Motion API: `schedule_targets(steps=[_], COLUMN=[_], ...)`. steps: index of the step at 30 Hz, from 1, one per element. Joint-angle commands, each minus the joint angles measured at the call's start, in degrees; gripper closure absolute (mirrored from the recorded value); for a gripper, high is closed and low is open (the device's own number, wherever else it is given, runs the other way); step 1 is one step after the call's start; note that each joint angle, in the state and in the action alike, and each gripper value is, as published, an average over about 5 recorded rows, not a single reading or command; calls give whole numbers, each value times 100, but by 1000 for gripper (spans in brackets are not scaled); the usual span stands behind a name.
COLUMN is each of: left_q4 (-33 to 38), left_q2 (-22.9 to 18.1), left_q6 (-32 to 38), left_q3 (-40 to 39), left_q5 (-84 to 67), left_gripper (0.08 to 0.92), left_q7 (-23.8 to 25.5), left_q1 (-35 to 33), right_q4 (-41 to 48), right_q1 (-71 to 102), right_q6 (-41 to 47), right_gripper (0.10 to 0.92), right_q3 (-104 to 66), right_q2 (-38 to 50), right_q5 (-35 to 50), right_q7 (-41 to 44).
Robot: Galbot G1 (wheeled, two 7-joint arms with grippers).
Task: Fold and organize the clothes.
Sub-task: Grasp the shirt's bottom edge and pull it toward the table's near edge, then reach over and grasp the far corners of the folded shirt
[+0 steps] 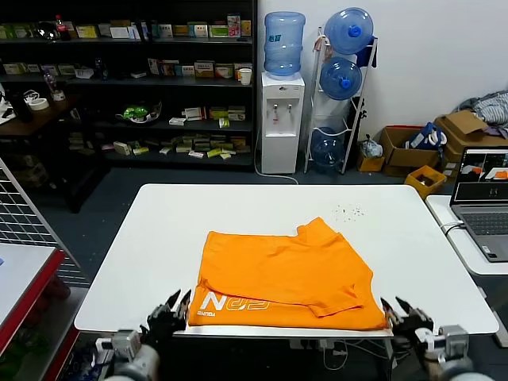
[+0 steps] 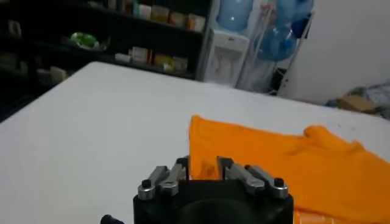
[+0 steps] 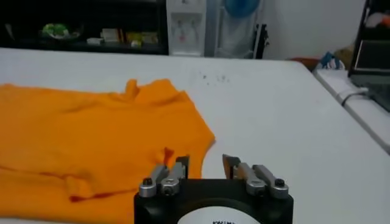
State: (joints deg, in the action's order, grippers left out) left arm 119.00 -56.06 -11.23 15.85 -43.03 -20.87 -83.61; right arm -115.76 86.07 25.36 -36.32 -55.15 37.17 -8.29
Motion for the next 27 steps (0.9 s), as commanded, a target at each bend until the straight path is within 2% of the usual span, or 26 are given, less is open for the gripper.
schedule_targets(steps=[1,6,8,11,15,27], left_q4=[-1307,-3483,-4171,-4917,-5222,-5134], left_q2=[48,-477,-650,-798,-833,-883], left_q6=[-48,-157,-267,-370,-381,-569], left_q3=[-320,-1105,-1284,-1486,-1640,-1787], left_q5=[-538,-608,-602,-585,-559,-520], left_gripper=[515,368,308,229,182,177], left_q7=[247,631,773,1008,1180,1229], left_q1=[2797,4250,4570,4830,4845,4609], right_q4=[1179,3417,4107,4859,5285,5332], right_q1=[-2936,-4962,-5340,-5613,-5608,-5270], right_q6=[159,134,135,139,166,268], right_gripper=[411,274,230,206,203,203], right_q3=[1027,2242,2505,2744,2792,2758], right_q2=[112,-849,-1169,-1508,-1731,-1783], right_q5=[422,-4,-181,-393,-557,-690], right_q7=[-227,-127,-17,162,326,429])
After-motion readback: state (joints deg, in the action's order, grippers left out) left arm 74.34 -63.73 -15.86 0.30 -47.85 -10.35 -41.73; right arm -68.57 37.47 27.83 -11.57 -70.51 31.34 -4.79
